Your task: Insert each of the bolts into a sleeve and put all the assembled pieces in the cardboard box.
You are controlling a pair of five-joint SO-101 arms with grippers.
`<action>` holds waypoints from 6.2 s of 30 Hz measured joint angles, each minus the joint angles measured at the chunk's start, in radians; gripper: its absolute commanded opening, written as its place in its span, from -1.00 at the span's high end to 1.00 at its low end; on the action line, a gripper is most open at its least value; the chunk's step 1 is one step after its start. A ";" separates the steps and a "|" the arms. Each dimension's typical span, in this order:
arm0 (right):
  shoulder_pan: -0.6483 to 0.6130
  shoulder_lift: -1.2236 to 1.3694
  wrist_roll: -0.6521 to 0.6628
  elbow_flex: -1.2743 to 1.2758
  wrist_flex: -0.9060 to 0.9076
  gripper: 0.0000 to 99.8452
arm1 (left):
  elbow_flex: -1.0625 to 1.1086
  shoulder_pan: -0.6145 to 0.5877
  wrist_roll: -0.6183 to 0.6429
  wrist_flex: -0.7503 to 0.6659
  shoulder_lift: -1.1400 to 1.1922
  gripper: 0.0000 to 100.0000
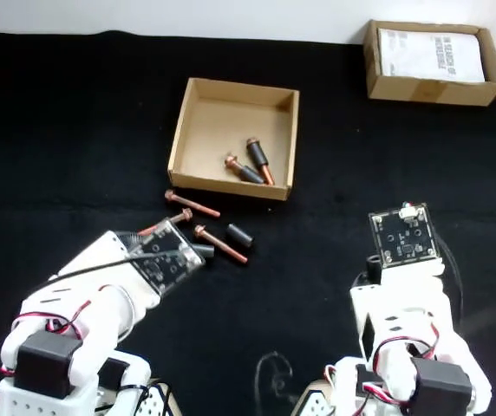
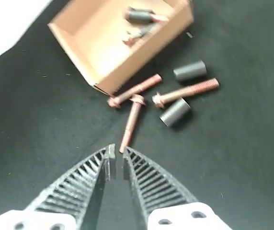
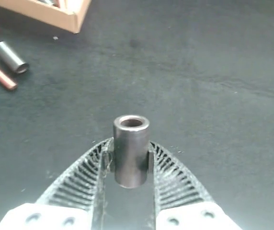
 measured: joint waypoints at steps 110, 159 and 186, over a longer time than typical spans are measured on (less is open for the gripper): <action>0.049 0.238 0.040 0.026 -0.049 0.99 | -0.844 0.117 1.516 0.014 1.784 0.57; 0.048 0.241 0.046 0.023 -0.207 0.99 | -1.142 0.183 1.264 0.157 1.921 0.98; -0.497 0.241 -0.500 0.427 -1.003 0.99 | -1.243 0.180 0.933 0.341 1.281 0.98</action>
